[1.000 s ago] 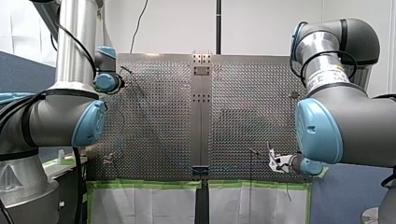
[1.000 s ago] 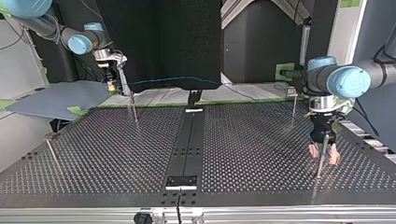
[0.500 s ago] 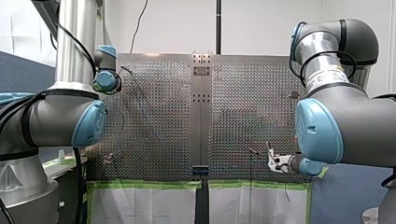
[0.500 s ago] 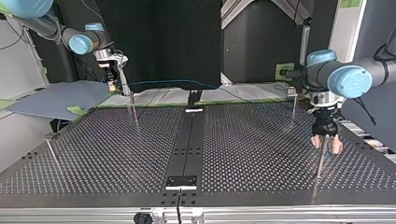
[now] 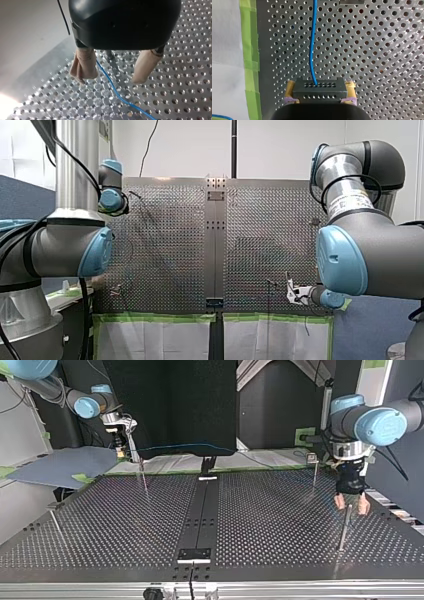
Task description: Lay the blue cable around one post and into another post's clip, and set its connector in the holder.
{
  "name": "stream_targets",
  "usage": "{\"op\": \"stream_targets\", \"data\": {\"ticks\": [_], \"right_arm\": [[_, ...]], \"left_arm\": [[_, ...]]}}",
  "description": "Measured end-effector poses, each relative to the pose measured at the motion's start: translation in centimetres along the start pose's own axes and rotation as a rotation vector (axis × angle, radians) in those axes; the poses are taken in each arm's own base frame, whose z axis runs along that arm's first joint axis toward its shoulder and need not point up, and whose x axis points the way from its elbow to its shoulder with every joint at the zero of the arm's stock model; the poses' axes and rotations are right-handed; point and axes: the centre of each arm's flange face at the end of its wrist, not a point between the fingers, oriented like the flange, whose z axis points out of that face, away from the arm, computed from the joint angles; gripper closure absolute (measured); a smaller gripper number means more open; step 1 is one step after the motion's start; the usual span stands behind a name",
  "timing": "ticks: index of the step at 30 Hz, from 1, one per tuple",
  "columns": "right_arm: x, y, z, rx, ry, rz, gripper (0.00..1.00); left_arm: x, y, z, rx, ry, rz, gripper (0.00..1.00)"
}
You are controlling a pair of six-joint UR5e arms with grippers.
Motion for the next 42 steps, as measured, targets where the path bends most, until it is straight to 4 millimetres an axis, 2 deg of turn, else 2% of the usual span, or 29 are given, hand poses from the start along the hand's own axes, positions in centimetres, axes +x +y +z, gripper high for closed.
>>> {"op": "stream_targets", "data": {"ticks": [8,14,19,22,32,42], "right_arm": [[0.0,0.0,0.0,0.000,0.000,0.003,1.00],[0.0,-0.1,0.1,0.002,0.005,0.016,1.00],[0.1,-0.1,0.1,0.003,0.009,0.027,1.00],[0.1,-0.1,0.1,0.004,0.012,0.032,1.00],[0.1,-0.2,0.2,0.007,0.016,0.041,1.00],[0.1,-0.4,0.2,0.009,0.019,0.042,1.00]], "left_arm": [[-0.8,0.2,-3.2,-0.045,-0.025,0.044,0.00],[-3.6,-1.5,-4.3,-0.071,-0.083,0.099,0.00],[-6.9,-4.2,-5.2,-0.078,-0.150,0.150,0.00],[-8.0,-5.5,-5.4,-0.067,-0.156,0.179,0.00],[-10.1,-8.6,-4.8,-0.045,-0.118,0.284,0.00],[-12.1,-11.8,-5.1,-0.041,-0.108,0.377,0.00]]}}
